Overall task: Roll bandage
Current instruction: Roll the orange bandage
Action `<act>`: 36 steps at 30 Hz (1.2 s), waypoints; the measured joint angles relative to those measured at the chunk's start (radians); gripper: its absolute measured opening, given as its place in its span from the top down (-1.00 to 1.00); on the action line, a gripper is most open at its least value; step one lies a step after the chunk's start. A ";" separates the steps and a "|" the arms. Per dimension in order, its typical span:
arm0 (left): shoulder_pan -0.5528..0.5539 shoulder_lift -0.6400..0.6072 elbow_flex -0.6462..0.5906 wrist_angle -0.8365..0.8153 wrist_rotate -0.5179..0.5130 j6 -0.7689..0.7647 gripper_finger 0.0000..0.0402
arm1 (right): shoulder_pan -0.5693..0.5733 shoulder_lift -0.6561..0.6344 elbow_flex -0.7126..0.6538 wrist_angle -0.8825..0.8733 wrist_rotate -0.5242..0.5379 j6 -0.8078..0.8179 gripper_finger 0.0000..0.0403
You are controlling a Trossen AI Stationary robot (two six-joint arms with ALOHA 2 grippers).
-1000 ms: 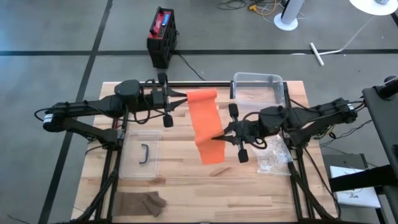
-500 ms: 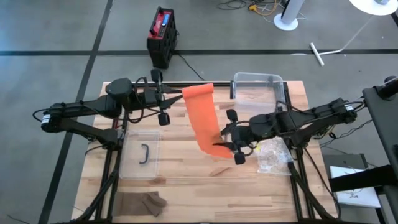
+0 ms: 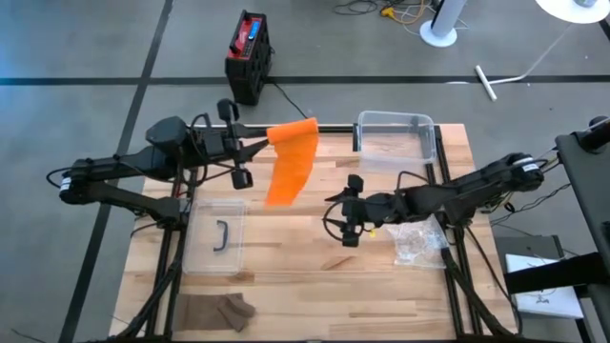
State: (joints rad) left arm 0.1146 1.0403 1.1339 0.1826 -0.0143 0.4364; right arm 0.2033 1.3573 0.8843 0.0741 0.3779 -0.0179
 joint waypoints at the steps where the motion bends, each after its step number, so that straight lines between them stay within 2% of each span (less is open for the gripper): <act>1: 0.000 -0.003 0.000 0.000 0.000 0.000 0.78 | -0.011 0.011 -0.031 0.063 0.001 0.000 -0.23; 4: 0.000 -0.017 0.000 0.001 0.005 -0.001 0.81 | -0.050 0.047 -0.110 0.229 0.002 0.000 -0.25; 6: 0.000 -0.027 0.005 0.000 0.007 -0.005 0.82 | -0.077 0.080 -0.139 0.279 0.015 0.004 -0.23; 14: -0.002 -0.049 0.032 -0.023 0.034 -0.007 0.79 | -0.128 0.202 -0.152 0.283 0.018 0.049 -0.20; 20: -0.002 -0.055 0.035 -0.030 0.034 0.000 0.82 | -0.112 0.204 -0.159 0.294 0.016 0.103 -0.26; 23: -0.002 -0.055 0.035 -0.036 0.034 0.000 0.82 | -0.128 0.227 -0.159 0.379 -0.004 0.074 -0.28; 27: -0.002 -0.056 0.035 -0.035 0.035 0.000 0.80 | -0.164 0.310 -0.159 0.514 -0.112 0.063 -0.26; 32: -0.002 -0.059 0.035 -0.036 0.035 -0.001 0.79 | -0.198 0.385 -0.156 0.555 -0.116 0.036 -0.19; 36: -0.002 -0.059 0.035 -0.036 0.035 -0.003 0.83 | -0.226 0.386 -0.154 0.566 -0.117 -0.017 -0.17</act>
State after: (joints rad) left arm 0.1127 0.9817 1.1687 0.1469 0.0204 0.4333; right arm -0.0229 1.7436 0.7305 0.6398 0.2605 -0.0349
